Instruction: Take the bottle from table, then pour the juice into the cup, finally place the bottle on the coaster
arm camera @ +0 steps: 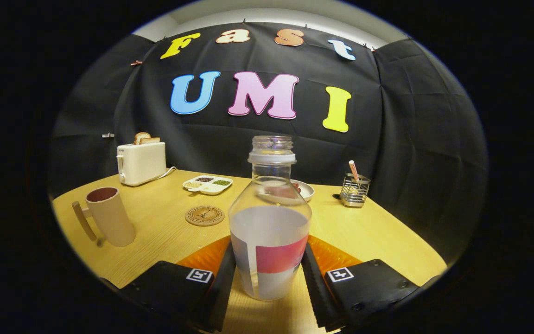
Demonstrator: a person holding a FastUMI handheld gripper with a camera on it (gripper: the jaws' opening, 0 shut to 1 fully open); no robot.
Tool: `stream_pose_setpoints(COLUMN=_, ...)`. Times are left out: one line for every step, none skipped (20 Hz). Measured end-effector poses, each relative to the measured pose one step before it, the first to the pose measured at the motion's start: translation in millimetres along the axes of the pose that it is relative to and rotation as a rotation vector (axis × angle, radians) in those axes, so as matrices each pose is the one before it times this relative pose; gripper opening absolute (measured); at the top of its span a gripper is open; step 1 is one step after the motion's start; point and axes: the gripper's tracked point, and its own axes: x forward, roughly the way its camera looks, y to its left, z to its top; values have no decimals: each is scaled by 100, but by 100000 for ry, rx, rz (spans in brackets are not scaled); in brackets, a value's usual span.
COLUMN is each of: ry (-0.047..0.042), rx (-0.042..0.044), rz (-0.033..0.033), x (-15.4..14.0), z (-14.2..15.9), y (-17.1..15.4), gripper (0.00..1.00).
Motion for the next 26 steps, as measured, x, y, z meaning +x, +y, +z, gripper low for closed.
stream_pose_setpoints(ry=295, rx=-3507, rz=-821, x=-8, z=814, y=-151, gripper=74)
stream_pose_setpoints(ry=1438, rx=-3998, rz=-1888, x=-132, z=631, y=-266, gripper=72)
stream_pose_setpoints(ry=786, rx=-3112, rz=167, x=-115, z=810, y=42, gripper=73)
stream_pose_setpoints(ry=217, rx=-2718, rz=93, x=-526, z=1061, y=265, gripper=72)
stream_pose_setpoints(ry=222, rx=-3333, rz=-341, x=28, z=1002, y=14, gripper=71)
stream_pose_setpoints(ry=832, rx=-3297, rz=-852, x=-182, z=814, y=60, gripper=71)
stream_pose_setpoints(ry=1664, rx=-3641, rz=-1235, x=-20, z=478, y=-76, gripper=71)
stream_pose_setpoints(ry=1951, rx=-3082, rz=-1669, x=-223, z=520, y=-141, gripper=71)
stream_pose_setpoints(ry=384, rx=-1974, rz=-1153, x=-318, z=825, y=111, gripper=71)
stream_pose_setpoints(ry=-846, rx=-1436, rz=-452, x=-358, z=1048, y=284, gripper=71)
stream_pose_setpoints(ry=-729, rx=-2214, rz=-80, x=-233, z=858, y=611, gripper=71)
stream_pose_setpoints(ry=-691, rx=-3081, rz=683, x=-143, z=694, y=735, gripper=71)
stream_pose_setpoints(ry=-747, rx=-3411, rz=550, x=-140, z=728, y=848, gripper=71)
stream_pose_setpoints(ry=-323, rx=-3266, rz=1071, x=-247, z=473, y=789, gripper=71)
stream_pose_setpoints(ry=-174, rx=-3335, rz=475, x=-237, z=346, y=727, gripper=71)
stream_pose_setpoints(ry=-252, rx=-3546, rz=-187, x=-228, z=415, y=534, gripper=71)
stream_pose_setpoints(ry=-762, rx=-3261, rz=-54, x=-139, z=528, y=459, gripper=71)
stream_pose_setpoints(ry=-800, rx=-3175, rz=668, x=-69, z=508, y=738, gripper=71)
stream_pose_setpoints(ry=-626, rx=-3727, rz=595, x=138, z=426, y=826, gripper=71)
stream_pose_setpoints(ry=-625, rx=-4216, rz=436, x=134, z=446, y=716, gripper=71)
stream_pose_setpoints(ry=-335, rx=-4085, rz=325, x=134, z=340, y=548, gripper=71)
stream_pose_setpoints(ry=-393, rx=-3384, rz=193, x=143, z=340, y=593, gripper=71)
stream_pose_setpoints(ry=-184, rx=-3065, rz=98, x=95, z=140, y=598, gripper=71)
stream_pose_setpoints(ry=-166, rx=-3007, rz=272, x=-54, z=322, y=171, gripper=71)
stream_pose_setpoints(ry=5, rx=-2900, rz=366, x=209, z=323, y=409, gripper=71)
stream_pose_setpoints(ry=-83, rx=-2627, rz=228, x=209, z=247, y=646, gripper=71)
